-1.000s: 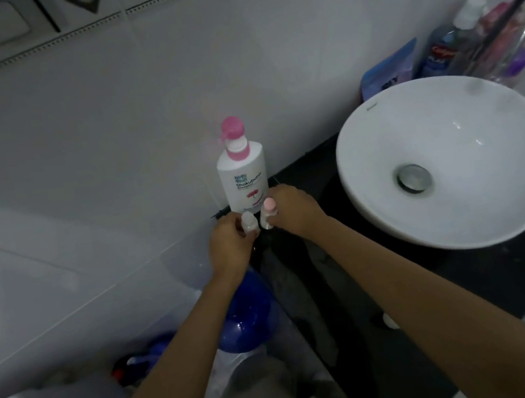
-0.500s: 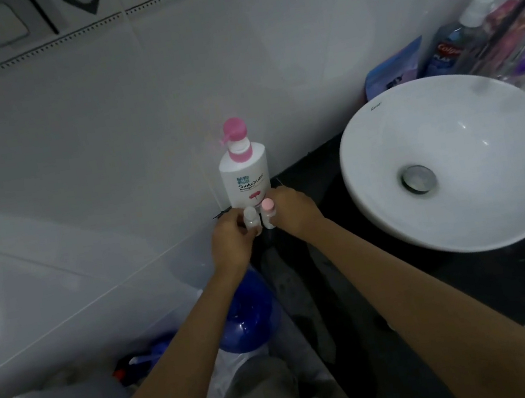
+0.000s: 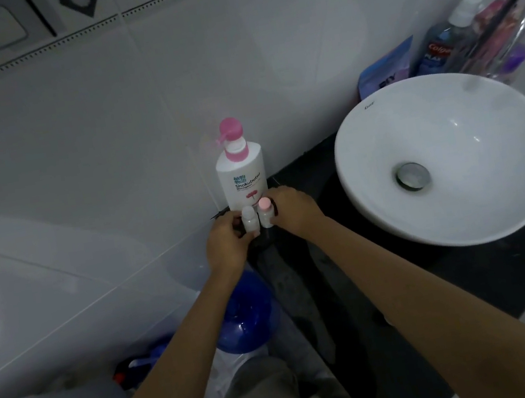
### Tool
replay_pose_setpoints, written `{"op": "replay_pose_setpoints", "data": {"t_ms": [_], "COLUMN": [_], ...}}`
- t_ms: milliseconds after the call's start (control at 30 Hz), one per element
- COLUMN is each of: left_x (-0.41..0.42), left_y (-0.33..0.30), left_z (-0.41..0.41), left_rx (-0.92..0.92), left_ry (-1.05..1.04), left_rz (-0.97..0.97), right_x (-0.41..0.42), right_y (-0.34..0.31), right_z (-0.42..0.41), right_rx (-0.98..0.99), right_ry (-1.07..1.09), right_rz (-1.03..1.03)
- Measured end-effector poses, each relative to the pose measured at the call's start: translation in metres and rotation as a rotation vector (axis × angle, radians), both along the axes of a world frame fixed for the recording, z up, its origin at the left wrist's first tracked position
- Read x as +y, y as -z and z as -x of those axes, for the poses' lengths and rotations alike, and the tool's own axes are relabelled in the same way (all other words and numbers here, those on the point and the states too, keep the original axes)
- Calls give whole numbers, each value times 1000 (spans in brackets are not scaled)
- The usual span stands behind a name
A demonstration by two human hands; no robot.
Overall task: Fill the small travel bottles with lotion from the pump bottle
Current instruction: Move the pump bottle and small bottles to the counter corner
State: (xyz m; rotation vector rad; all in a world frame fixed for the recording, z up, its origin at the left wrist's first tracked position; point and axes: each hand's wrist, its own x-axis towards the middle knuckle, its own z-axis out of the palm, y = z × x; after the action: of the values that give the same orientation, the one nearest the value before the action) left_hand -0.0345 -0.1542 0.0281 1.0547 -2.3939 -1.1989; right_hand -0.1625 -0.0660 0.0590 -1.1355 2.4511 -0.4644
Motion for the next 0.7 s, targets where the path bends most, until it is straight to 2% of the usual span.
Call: {"op": "replay_pose_setpoints", "data": {"t_ms": [233,433,567,700], "left_x": [2,12,35,62], "left_y": [-2,-7,-16,8], "left_z": [-12,-25,-31,-34], "left_rx": [22,85,146,84], "left_ry": [8,96,351,733], "left_rz": [48,176,330,491], "right_x": [12,44,95,167], "right_y": [-5,-31,-59,-70], "right_z": [1,-11,-33,-59], "right_rx": [-3,-35,19,94], "right_ry": [20,24,81,309], "right_rz": [-42,-43,81,242]}}
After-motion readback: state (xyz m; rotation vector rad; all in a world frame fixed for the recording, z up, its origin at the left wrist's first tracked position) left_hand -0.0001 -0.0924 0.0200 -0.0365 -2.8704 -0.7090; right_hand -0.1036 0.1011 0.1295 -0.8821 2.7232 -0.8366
